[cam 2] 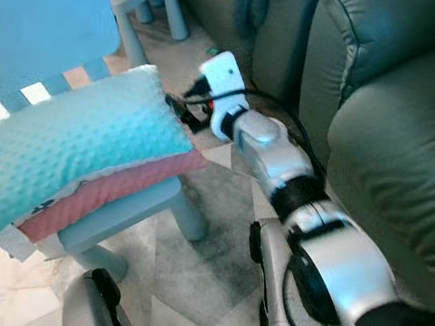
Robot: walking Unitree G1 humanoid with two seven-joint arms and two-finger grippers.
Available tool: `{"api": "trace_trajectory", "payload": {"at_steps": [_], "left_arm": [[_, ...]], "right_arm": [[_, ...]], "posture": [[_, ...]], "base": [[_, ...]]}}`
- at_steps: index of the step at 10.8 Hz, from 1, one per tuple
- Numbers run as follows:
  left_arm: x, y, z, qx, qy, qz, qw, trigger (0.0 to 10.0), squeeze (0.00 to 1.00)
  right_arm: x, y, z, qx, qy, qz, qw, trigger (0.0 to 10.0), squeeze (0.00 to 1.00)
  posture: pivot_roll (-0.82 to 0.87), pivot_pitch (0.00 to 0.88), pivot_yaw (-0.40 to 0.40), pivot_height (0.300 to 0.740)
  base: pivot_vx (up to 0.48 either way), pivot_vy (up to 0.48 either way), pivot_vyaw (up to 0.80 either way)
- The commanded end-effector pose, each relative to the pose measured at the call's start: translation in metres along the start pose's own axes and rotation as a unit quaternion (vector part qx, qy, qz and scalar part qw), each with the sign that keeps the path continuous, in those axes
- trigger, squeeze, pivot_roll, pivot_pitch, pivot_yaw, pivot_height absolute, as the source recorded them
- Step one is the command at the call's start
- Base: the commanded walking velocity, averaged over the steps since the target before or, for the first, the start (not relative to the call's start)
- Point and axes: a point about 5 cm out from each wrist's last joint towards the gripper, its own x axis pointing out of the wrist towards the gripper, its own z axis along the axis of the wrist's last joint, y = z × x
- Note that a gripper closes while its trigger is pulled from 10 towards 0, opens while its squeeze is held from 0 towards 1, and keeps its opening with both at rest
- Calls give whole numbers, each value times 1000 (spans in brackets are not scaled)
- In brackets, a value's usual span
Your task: Move the pillow to the sofa
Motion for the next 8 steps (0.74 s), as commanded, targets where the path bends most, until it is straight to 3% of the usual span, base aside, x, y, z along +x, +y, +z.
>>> {"api": "trace_trajectory", "payload": {"at_steps": [1, 2, 4, 8], "left_arm": [[6, 5, 5, -5, 6, 11, 1000, 10000, 0], [8, 1, 6, -13, 10, 6, 1000, 10000, 0], [15, -22, 10, -114, 26, -50, 992, 10000, 0], [13, -51, 0, -169, 63, -118, 976, 10000, 0]], "right_arm": [[5, 10, -4, -10, 5, -11, 1000, 10000, 0], [7, 13, -7, 1, 11, -19, 1000, 10000, 0], [10, 19, -11, 1, 18, -34, 999, 10000, 0], [12, 24, -12, 18, 17, -35, 999, 10000, 0]], "posture": [[-108, 299, 14, 436], [-104, 304, 15, 436], [-99, 314, 8, 436], [-101, 316, -2, 436]], "base": [[0, 0, 0], [0, 0, 0], [0, 0, 0], [0, 0, 0]]}}
